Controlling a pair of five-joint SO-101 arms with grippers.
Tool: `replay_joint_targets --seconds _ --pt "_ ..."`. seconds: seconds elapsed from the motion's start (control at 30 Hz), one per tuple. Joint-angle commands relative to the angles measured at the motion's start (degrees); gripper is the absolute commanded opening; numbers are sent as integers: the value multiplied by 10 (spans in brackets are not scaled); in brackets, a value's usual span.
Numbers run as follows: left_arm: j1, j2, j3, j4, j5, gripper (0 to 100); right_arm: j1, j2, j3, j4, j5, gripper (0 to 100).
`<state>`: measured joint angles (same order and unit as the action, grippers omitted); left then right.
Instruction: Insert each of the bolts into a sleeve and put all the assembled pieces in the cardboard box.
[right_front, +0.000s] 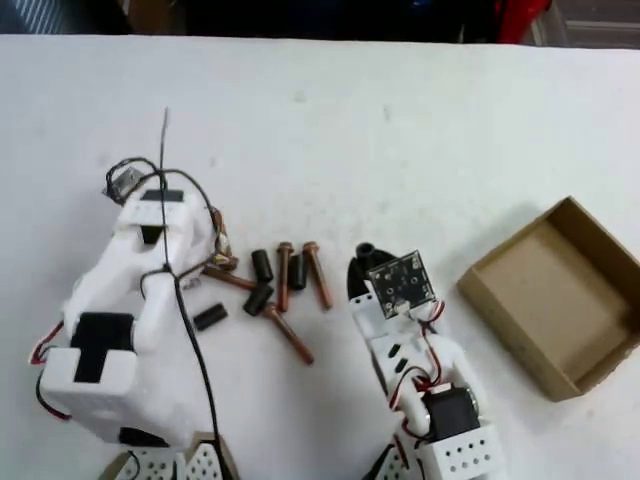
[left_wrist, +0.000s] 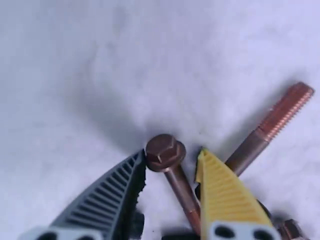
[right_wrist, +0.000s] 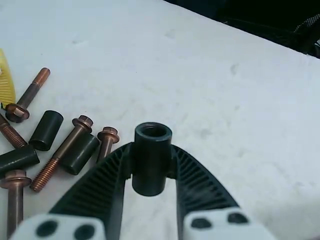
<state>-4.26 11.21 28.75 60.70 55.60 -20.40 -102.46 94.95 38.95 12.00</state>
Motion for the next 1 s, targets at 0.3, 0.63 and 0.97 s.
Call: replay_joint_targets --seconds 0.3,0.63,0.97 --pt "30 41 -84 130 2 107 8 -8 -3 -15 1 17" --pt "18 43 -101 96 -2 127 8 -8 -3 -15 1 17" --pt "12 44 -99 47 -55 24 8 -8 -3 -15 1 17"
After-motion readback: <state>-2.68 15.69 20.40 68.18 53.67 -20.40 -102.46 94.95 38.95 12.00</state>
